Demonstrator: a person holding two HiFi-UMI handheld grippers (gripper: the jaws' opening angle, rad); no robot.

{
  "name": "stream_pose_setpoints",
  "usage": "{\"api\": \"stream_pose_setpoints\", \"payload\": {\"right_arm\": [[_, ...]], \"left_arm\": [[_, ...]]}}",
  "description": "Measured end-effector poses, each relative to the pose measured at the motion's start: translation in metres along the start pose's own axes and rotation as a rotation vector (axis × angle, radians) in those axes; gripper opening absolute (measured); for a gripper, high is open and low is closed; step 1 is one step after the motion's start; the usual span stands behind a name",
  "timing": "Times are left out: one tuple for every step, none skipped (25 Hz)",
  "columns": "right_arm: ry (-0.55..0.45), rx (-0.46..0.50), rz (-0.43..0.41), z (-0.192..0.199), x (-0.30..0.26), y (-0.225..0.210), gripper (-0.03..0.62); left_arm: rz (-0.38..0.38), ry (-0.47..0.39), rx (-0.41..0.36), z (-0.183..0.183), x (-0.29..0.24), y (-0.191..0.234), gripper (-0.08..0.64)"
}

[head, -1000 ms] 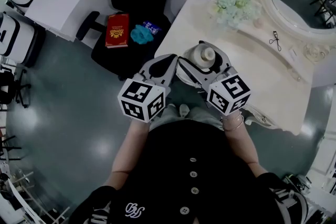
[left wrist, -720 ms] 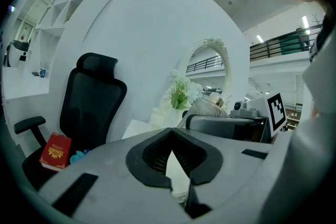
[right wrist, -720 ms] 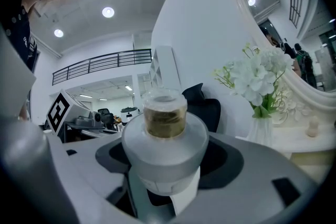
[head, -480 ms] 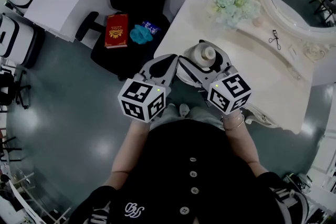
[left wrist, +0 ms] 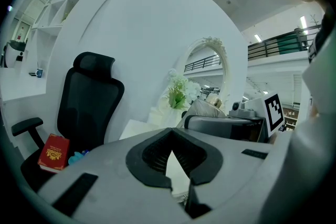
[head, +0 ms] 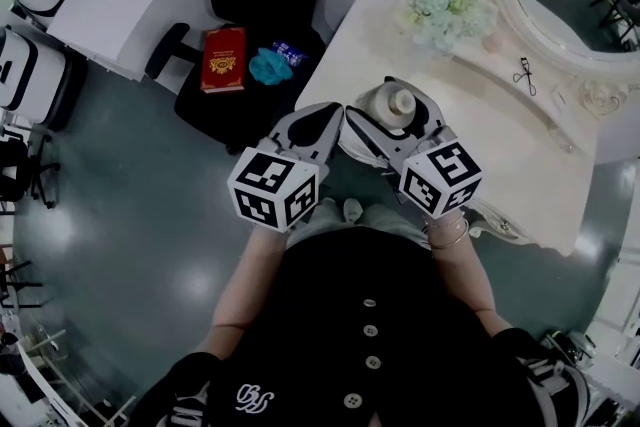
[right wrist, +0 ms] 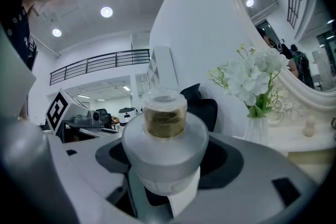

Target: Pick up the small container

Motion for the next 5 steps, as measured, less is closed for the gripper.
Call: {"api": "stream_pose_setpoints", "payload": {"right_arm": [[-0.002, 0.001, 0.002, -0.0004, 0.0002, -0.0005, 0.339], [-0.003, 0.001, 0.005, -0.0006, 0.0005, -0.0009, 0.339], [-0.004, 0.001, 0.007, -0.0008, 0.0009, -0.0013, 0.339], [-0.005, 0.002, 0.010, -0.0009, 0.0014, -0.0017, 0.339], [-0.006, 0.002, 0.012, -0.0009, 0.0019, -0.0020, 0.339]], "left_arm": [[0.001, 0.000, -0.002, -0.0002, -0.0001, 0.0002, 0.011], [0.001, 0.001, -0.003, -0.0002, 0.0001, 0.0003, 0.011], [0.000, 0.001, -0.002, 0.0001, 0.0004, 0.0004, 0.011], [0.000, 0.002, -0.001, 0.0006, 0.0008, 0.0003, 0.011], [-0.001, 0.002, 0.000, 0.0011, 0.0012, 0.0002, 0.011]]}}
Point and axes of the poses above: the fingertips, and each gripper's own axes: x backward along the fingers, y to its left, z out of its underside, the point moved 2 cm from there along x, backward along the fingers, and after that the axes turned 8 degrees about -y, right-handed, at the moved point
